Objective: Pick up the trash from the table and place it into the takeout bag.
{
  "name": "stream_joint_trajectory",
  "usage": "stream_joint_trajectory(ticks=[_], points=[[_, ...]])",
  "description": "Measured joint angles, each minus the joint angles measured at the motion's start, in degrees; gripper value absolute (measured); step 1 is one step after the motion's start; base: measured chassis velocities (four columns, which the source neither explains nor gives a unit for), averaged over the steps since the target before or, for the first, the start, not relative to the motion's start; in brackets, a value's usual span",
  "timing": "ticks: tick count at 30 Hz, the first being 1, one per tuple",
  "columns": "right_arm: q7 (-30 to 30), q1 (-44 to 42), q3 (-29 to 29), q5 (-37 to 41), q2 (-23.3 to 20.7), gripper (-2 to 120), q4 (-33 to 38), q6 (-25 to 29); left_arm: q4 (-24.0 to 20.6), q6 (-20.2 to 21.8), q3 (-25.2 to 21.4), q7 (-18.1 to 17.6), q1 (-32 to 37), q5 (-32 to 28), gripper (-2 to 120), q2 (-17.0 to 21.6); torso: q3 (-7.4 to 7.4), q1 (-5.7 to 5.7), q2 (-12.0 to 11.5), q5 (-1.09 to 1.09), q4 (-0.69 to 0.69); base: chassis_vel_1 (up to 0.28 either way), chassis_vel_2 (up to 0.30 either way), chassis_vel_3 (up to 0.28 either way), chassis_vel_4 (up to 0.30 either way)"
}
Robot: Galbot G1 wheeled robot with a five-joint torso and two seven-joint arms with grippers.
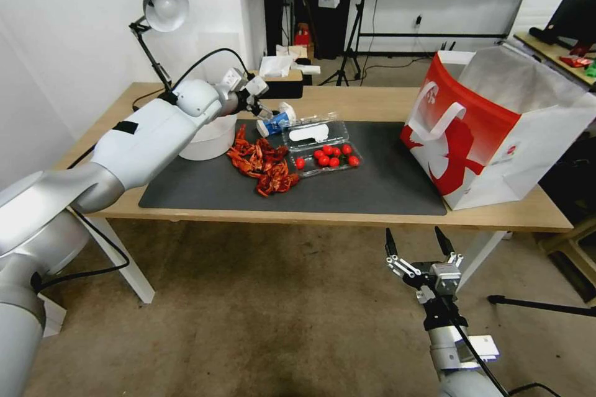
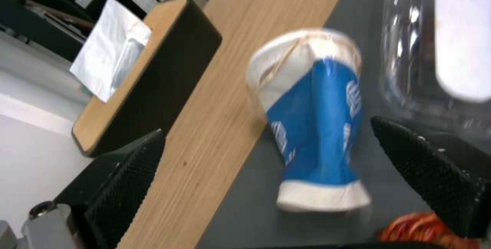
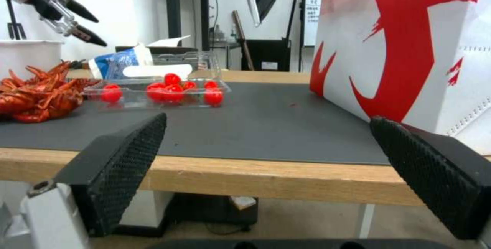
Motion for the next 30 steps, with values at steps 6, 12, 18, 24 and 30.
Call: stream_joint_trajectory(ticks=[6,12,18,24,30], points=[[0.0,0.2,-0.1,0.1,0.0,100,-0.3,0.3,4.3,-0.1,0.0,2.5,-1.0,2.7,100,-1.3,0.0,0.0,0.0,-0.01,0.0,0.0,0.0,0.0,0.0],[0.0,-0.1,0.0,0.1,0.0,100,-0.5,0.8,5.8,-0.6,0.4,3.7,-1.2,3.3,100,-1.8,0.0,0.0,0.0,-0.01,0.0,0.0,0.0,0.0,0.0],[0.1,-0.4,0.2,0.2,-0.1,100,-0.8,1.4,6.1,-1.0,1.6,4.0,-0.8,3.9,100,-1.8,0.0,0.0,0.0,-0.01,0.0,0.0,0.0,0.0,0.0],[0.1,-0.3,0.2,0.2,-0.1,100,-0.8,1.4,7.1,-1.8,2.2,4.3,-0.8,4.1,100,-2.2,0.0,0.0,0.0,0.0,0.0,0.0,0.0,0.0,0.0],[0.1,-0.4,0.2,0.3,-0.2,100,-0.8,1.4,7.9,-2.6,2.6,4.8,-0.9,4.3,100,-2.7,0.0,0.0,0.0,-0.01,0.0,0.0,0.0,0.0,0.0]])
